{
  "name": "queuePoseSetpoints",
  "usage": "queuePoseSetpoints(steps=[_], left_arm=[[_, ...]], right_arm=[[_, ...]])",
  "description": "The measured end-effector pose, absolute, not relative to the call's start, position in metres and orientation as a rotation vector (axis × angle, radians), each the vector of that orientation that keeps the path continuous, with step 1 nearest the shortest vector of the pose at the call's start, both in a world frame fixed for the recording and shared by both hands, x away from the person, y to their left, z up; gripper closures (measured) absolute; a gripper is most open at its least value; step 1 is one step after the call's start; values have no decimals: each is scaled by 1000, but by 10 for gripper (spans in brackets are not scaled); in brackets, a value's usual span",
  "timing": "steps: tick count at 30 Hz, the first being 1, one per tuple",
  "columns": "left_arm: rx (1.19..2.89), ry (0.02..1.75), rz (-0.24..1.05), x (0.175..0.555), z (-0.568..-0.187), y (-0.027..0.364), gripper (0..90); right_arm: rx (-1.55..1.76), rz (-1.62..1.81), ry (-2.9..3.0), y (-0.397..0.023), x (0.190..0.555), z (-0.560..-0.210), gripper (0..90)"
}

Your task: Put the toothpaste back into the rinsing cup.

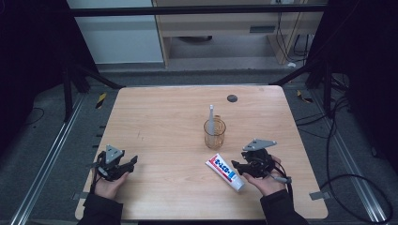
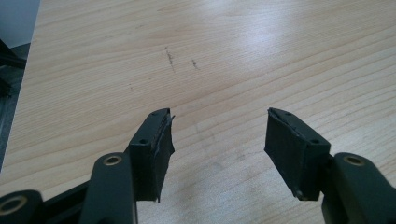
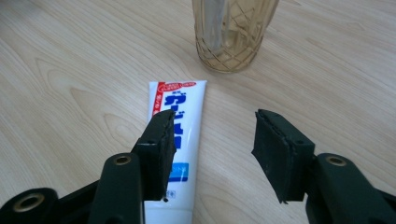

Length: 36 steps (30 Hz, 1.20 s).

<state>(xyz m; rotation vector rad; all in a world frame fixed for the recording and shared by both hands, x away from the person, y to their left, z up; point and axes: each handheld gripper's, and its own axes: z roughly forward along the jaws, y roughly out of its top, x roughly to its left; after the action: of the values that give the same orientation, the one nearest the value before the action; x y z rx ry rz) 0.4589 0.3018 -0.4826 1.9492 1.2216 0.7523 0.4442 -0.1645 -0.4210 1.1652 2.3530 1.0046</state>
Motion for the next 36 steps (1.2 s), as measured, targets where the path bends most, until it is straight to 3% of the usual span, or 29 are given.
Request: queuePoseSetpoints(steps=[10,36], left_arm=[[1952,1228,762,459,-483,302,417],[1980,1232,762,461,-485,301,411]], right_arm=[[1148,963,2439,-141,458,-422,434],[1222,818,2552,-129,457,-452,397]])
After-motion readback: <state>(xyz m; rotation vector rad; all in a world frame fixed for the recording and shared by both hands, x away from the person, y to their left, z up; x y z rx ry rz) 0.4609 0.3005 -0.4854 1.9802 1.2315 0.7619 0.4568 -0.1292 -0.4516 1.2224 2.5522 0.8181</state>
